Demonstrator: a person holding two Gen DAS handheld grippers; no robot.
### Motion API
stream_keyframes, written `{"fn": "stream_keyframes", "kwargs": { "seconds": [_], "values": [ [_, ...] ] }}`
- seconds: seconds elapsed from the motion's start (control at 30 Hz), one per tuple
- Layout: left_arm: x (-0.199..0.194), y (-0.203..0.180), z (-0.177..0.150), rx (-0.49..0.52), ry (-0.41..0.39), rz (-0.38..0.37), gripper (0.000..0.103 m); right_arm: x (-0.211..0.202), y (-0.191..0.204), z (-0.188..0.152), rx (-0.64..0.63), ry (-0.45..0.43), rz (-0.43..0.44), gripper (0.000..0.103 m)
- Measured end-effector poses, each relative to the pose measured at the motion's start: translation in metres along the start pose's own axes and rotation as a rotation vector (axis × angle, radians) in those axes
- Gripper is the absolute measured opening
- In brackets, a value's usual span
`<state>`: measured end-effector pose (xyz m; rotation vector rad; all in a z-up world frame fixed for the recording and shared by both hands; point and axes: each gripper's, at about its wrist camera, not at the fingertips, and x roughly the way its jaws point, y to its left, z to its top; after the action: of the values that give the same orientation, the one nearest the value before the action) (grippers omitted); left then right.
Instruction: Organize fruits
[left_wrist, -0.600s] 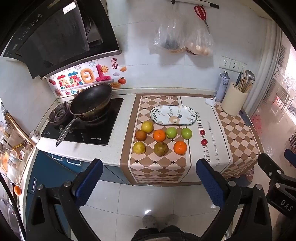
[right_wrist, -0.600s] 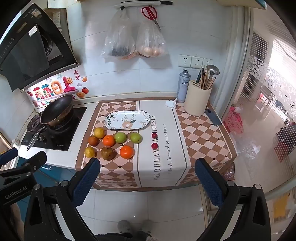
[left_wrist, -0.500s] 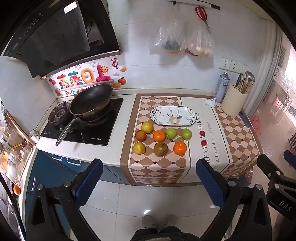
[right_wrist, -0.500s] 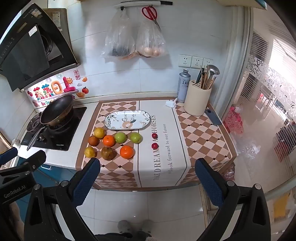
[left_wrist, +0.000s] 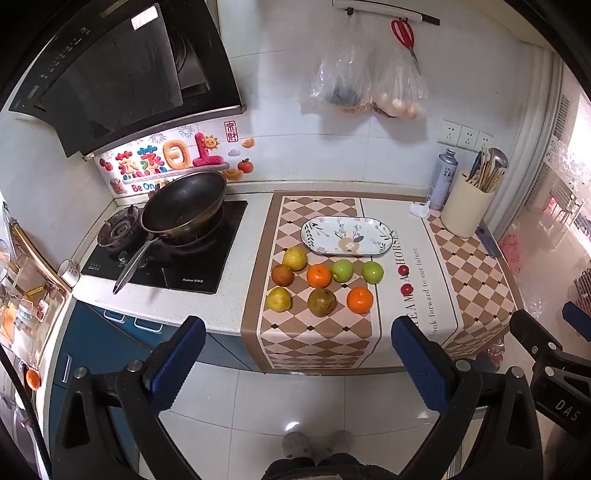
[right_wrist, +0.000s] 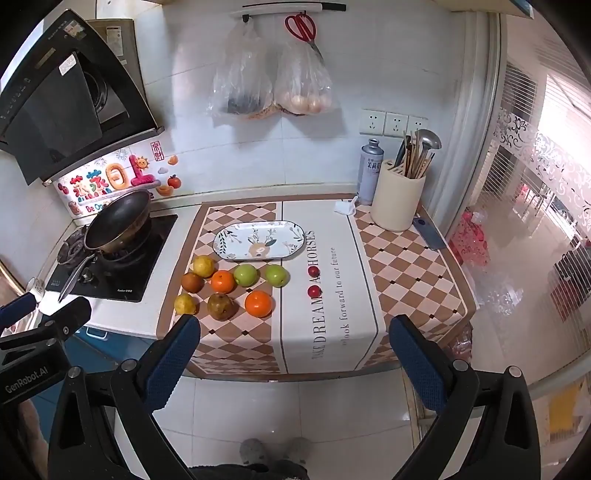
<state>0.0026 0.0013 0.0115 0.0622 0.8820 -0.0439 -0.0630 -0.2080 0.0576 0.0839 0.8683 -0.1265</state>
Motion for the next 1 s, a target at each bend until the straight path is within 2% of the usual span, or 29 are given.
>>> {"fn": "stream_keyframes", "kwargs": {
  "seconds": [0.5,1.0],
  "values": [
    [-0.016,0.001,0.016,0.000,-0.006,-0.008,0.103,-0.010,-0.004,0.003,0.005,-0.008,0.009,0.103],
    [-0.014,0.002,0.009,-0.002,-0.012,-0.008,0.103,-0.014,-0.003,0.000,-0.009,-0.011,0.020,0.103]
  ]
}}
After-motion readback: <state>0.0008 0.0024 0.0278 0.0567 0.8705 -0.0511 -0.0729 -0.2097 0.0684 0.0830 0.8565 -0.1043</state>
